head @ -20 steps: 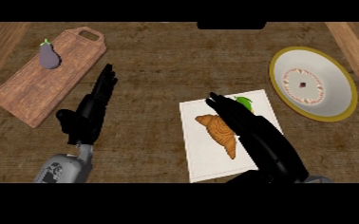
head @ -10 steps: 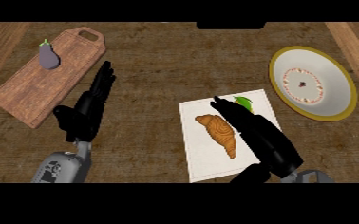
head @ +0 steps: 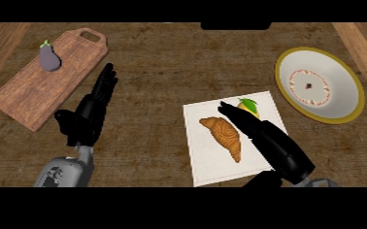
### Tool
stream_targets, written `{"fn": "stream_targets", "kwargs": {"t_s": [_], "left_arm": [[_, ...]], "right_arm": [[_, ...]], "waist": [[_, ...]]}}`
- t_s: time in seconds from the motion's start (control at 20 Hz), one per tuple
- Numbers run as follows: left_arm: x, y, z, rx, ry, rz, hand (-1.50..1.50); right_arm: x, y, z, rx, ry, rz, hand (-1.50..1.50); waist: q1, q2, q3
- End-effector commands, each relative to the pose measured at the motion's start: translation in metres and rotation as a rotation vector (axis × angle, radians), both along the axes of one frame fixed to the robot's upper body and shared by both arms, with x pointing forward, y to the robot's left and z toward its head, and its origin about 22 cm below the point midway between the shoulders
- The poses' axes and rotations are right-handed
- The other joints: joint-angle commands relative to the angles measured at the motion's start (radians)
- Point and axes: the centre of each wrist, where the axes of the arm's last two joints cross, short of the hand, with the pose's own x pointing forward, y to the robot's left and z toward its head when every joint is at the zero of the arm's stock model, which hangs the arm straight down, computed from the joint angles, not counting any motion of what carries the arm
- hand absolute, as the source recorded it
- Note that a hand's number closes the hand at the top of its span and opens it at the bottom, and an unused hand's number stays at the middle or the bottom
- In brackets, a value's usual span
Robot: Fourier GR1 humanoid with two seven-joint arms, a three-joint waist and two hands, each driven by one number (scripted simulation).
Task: Pick the croissant from the placemat and place it in the bowl
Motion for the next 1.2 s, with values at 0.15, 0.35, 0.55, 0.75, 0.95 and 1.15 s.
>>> {"fn": "stream_targets", "kwargs": {"t_s": [0.15,0.35,0.55,0.75,0.95,1.15], "left_arm": [[-0.007,0.006,0.01,-0.007,0.003,-0.003,0.0],[0.011,0.015,-0.006,-0.007,-0.002,-0.008,0.0],[0.006,0.002,-0.007,0.019,0.006,-0.006,0.0],[-0.005,0.001,-0.012,0.004,0.022,-0.008,0.0],[0.002,0.009,-0.02,-0.003,0.011,0.012,0.0],[-0.01,-0.014,-0.017,-0.017,-0.001,-0.011,0.0]], "right_arm": [[0.002,0.009,-0.004,0.078,0.063,-0.004,-1.5],[-0.005,0.009,-0.029,0.063,0.083,-0.001,-1.5],[0.013,-0.011,-0.033,0.084,0.106,-0.019,-1.5],[0.017,0.017,-0.058,0.093,0.101,-0.033,-1.5],[0.019,-0.005,-0.073,0.071,0.087,-0.042,-1.5],[0.027,0.002,-0.079,-0.079,0.036,-0.104,-1.5]], "waist": [[0.004,-0.001,0.0],[0.0,0.0,0.0],[0.0,0.001,0.0],[0.002,0.0,0.0],[0.001,0.0,0.0],[0.003,0.001,0.0]]}}
